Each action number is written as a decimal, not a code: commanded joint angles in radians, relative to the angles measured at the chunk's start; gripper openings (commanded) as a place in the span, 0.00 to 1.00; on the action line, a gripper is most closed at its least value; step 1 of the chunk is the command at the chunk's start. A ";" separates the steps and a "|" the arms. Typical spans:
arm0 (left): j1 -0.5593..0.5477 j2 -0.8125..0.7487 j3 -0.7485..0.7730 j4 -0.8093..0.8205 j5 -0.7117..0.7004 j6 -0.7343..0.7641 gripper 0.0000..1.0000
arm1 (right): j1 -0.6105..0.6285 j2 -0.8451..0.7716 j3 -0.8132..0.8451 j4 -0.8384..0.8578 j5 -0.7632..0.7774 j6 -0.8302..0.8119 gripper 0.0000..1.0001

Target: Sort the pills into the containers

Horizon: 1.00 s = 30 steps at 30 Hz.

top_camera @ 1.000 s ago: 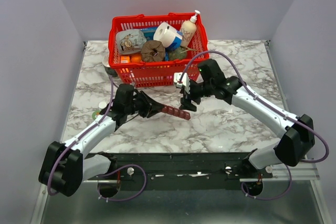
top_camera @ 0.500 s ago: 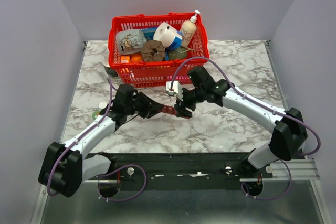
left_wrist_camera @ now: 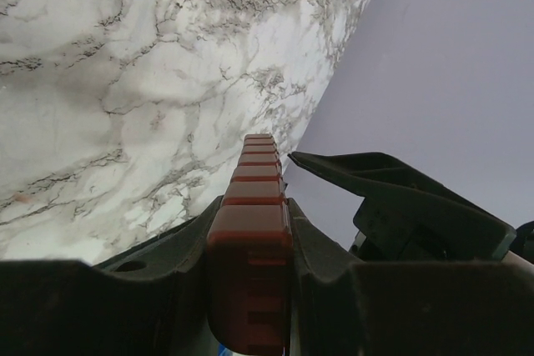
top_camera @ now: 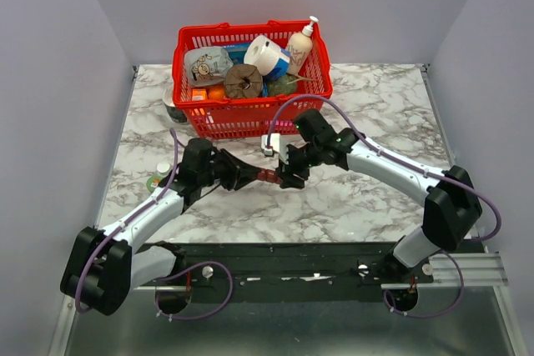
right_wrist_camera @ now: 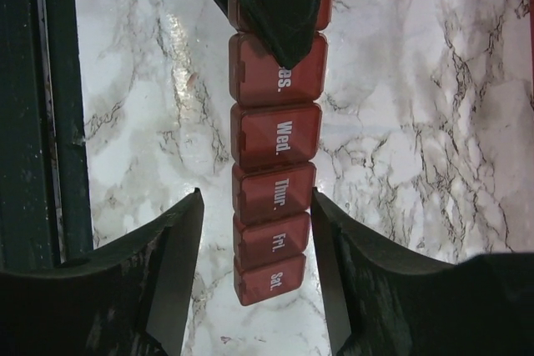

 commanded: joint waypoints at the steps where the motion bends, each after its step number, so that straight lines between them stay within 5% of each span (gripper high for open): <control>1: -0.006 -0.019 -0.014 0.058 0.037 -0.031 0.00 | 0.007 0.031 0.004 0.016 0.015 -0.010 0.59; 19: -0.006 -0.017 -0.035 0.091 0.048 -0.021 0.00 | 0.007 0.037 0.024 -0.001 0.012 -0.014 0.24; 30: -0.006 -0.019 -0.058 0.111 0.065 -0.018 0.00 | 0.007 0.034 0.035 -0.001 0.061 -0.008 0.16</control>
